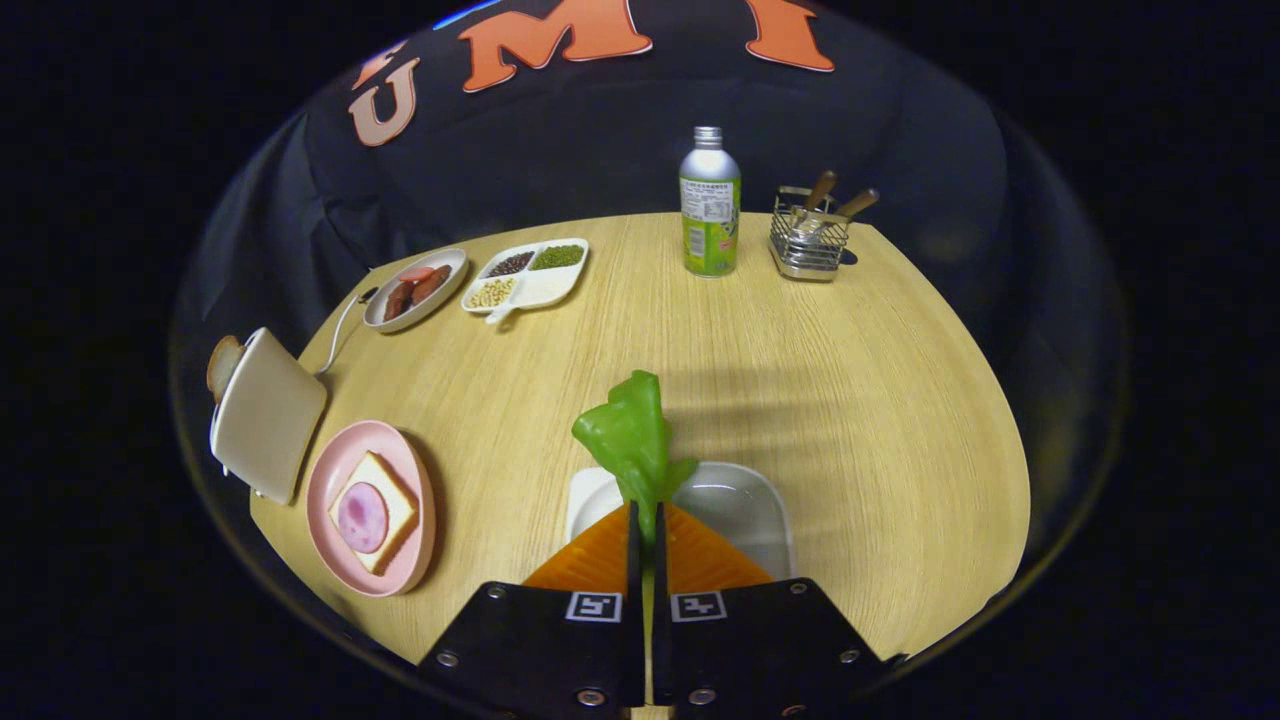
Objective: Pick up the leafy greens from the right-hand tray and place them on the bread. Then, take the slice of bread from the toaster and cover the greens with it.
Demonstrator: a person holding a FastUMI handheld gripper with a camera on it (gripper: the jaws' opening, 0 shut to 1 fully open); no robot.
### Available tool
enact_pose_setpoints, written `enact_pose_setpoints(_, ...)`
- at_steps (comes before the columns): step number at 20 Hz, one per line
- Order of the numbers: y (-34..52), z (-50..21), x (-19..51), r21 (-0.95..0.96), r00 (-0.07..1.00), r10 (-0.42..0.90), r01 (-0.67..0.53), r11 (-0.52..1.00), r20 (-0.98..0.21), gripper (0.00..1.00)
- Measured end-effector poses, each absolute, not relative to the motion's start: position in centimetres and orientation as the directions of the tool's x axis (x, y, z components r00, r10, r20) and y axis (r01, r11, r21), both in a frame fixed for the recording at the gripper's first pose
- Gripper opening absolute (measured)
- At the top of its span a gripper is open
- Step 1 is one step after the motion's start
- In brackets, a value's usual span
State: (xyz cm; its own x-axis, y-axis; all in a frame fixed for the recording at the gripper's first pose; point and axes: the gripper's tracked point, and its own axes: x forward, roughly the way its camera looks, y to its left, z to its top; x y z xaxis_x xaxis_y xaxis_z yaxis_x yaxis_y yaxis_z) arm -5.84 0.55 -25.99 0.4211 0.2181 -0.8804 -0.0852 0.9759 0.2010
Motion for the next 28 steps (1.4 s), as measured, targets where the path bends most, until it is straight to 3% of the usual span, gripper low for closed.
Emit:
enact_pose_setpoints(8,8.1,-22.0,-6.0,0.268,0.438,0.348,-0.236,0.934,-0.829,0.04)
enact_pose_setpoints(28,21.6,-21.8,-9.6,0.346,0.275,0.490,-0.437,0.830,-0.827,0.03)
